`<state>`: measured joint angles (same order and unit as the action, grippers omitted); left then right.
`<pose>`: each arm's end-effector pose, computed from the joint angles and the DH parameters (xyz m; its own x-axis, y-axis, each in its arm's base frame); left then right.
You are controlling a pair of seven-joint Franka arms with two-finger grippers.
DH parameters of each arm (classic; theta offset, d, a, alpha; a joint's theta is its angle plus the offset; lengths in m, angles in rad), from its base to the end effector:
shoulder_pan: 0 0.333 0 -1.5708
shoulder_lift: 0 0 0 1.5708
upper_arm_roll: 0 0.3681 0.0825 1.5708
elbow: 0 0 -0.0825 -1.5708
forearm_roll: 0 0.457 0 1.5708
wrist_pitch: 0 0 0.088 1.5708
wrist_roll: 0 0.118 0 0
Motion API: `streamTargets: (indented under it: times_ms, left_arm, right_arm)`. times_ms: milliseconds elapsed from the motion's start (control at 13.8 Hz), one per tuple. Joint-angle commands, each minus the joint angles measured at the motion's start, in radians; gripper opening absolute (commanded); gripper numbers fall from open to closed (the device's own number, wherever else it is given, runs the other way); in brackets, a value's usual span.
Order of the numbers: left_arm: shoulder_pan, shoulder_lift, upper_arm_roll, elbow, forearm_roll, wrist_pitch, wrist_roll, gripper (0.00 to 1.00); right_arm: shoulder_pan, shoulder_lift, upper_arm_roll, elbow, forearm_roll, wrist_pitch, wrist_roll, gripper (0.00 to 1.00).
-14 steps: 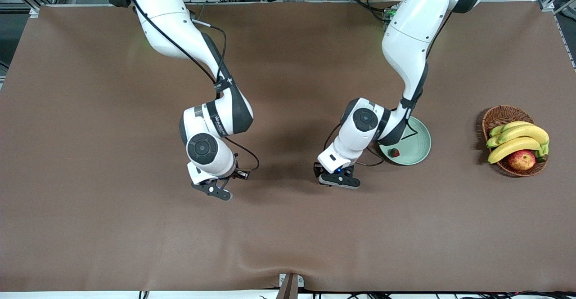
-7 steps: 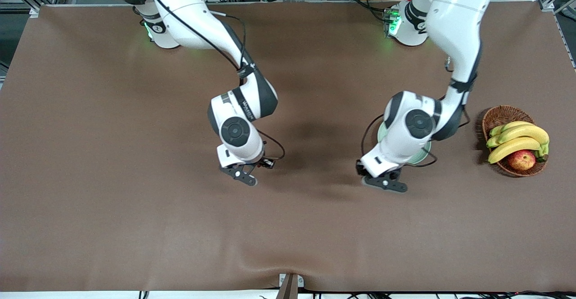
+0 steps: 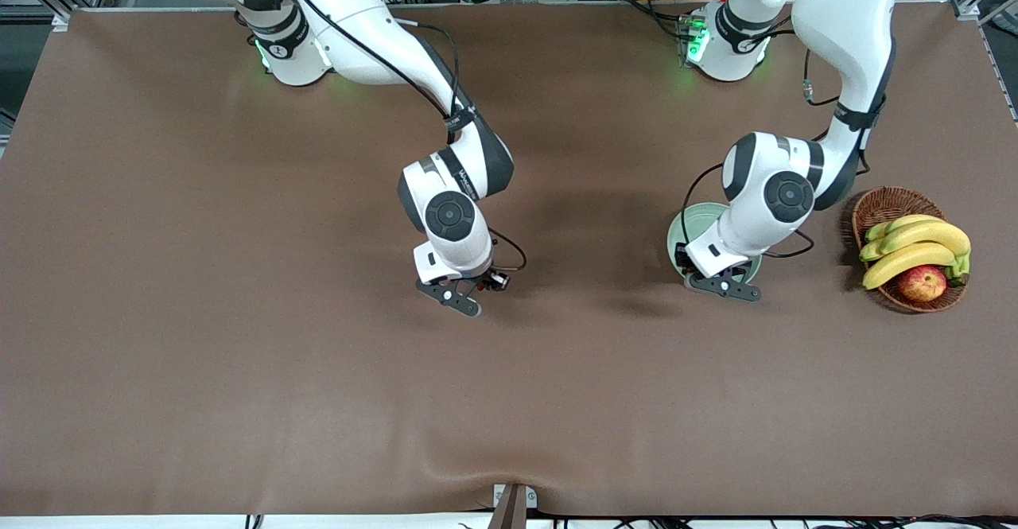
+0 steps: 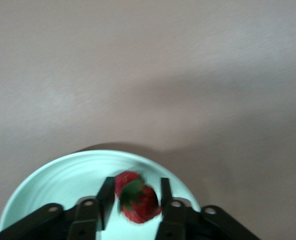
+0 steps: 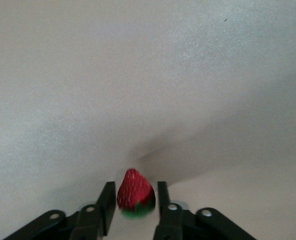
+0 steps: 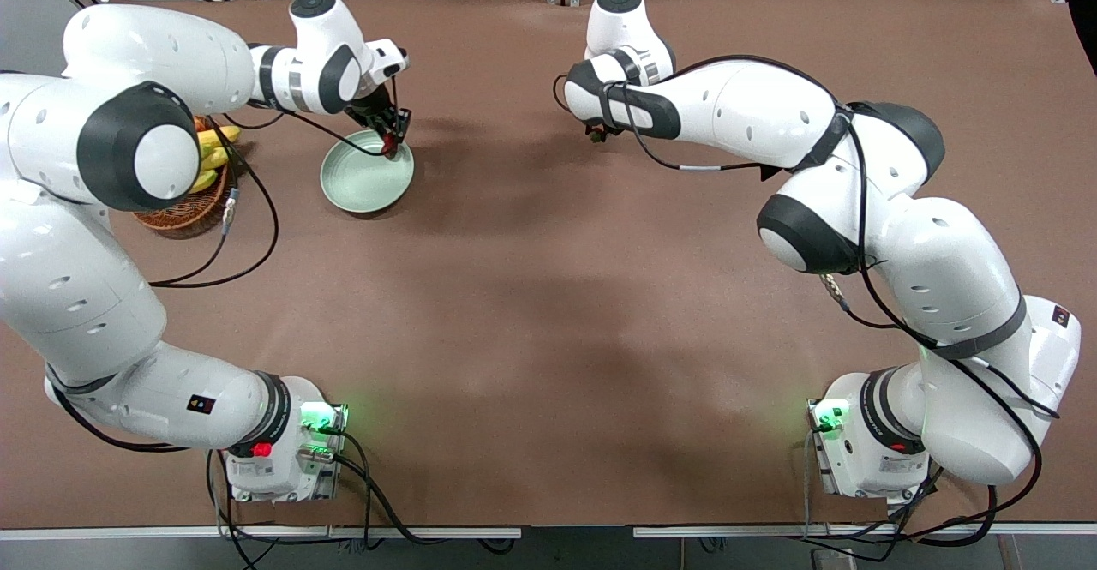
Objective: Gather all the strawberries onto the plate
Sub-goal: 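Release the third strawberry mid-table with the right gripper while the left withdraws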
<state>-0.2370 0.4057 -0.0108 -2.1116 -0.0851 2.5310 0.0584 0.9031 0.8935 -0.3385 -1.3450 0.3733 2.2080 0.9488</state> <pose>0.6251 -0.1578 0.1993 0.9723 -0.2333 0.0148 -0.2338 -0.9708 0.0531 0.6639 0.5139 0.1879 0.8857 -0.4637 -0.0208 -0.4642 -0.8847 -0.0428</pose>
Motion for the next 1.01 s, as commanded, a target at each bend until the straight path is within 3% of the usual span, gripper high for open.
streamTargets:
  times_ms: [0, 217, 507, 725, 942]
  left_arm:
    - [0.044, -0.031, -0.012, -0.015, 0.010, -0.034, 0.023, 1.00]
    - [0.015, -0.031, -0.020, 0.039, 0.010, -0.037, 0.008, 1.00]
    - [-0.085, 0.027, -0.023, 0.200, 0.004, -0.037, -0.105, 1.00]
    - [-0.172, 0.082, -0.024, 0.306, -0.004, -0.035, -0.248, 1.00]
    - [-0.303, 0.160, -0.024, 0.428, -0.001, -0.035, -0.458, 1.00]
  right_arm:
    - [-0.009, -0.008, -0.013, -0.002, 0.007, 0.001, -0.040, 1.00]
    - [-0.099, -0.070, -0.020, 0.000, 0.007, -0.092, -0.187, 1.00]
    - [-0.229, -0.163, -0.034, -0.005, 0.004, -0.232, -0.346, 1.00]
    - [-0.231, -0.263, -0.108, -0.095, 0.001, -0.264, -0.460, 1.00]
    - [-0.308, -0.398, -0.102, -0.199, -0.005, -0.263, -0.602, 1.00]
